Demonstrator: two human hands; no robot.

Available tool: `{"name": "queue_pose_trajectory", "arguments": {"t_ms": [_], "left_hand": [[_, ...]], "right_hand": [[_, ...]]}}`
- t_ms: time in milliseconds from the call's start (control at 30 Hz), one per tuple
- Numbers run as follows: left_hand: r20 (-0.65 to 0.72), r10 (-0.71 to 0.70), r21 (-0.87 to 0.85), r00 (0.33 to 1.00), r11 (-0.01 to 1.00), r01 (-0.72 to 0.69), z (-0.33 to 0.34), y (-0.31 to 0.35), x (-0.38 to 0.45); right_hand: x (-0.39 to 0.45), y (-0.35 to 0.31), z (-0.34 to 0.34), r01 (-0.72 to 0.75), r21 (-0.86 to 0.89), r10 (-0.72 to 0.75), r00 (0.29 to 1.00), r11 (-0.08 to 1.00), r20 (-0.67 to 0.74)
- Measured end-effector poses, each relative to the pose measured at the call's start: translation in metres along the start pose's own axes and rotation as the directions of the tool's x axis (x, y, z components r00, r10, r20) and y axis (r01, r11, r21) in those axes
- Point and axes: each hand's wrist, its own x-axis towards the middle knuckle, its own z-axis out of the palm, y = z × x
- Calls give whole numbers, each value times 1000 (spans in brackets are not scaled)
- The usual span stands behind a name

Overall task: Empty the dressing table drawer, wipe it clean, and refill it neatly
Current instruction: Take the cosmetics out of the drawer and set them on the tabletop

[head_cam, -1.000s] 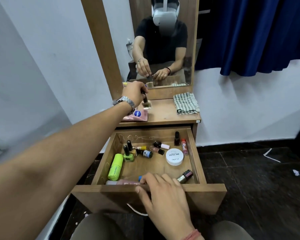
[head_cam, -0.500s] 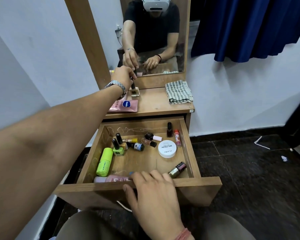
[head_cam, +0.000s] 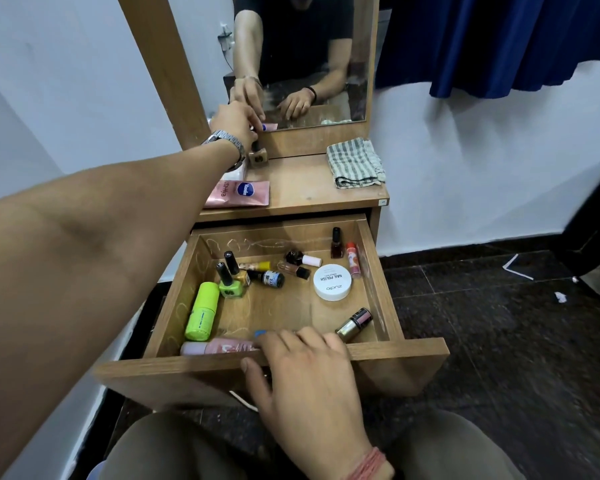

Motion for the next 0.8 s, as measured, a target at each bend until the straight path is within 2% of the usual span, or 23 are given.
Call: {"name": "queue_pose_trajectory", "arguments": {"t_ms": [333,533,800], "left_hand": [[-3,15,-4,1000,1000,-15,4,-3,7],[40,38,13,998,999,-38,0,-6,7],[56,135,78,989,987,-140,-7,-1,-5]], "right_hand": [[1,0,2,-4,11,5,1000,1000,-21],[1,-1,0,-6,15,6,1000,1000,-2],[0,-1,-1,-2,47,2,1000,999,1]]}}
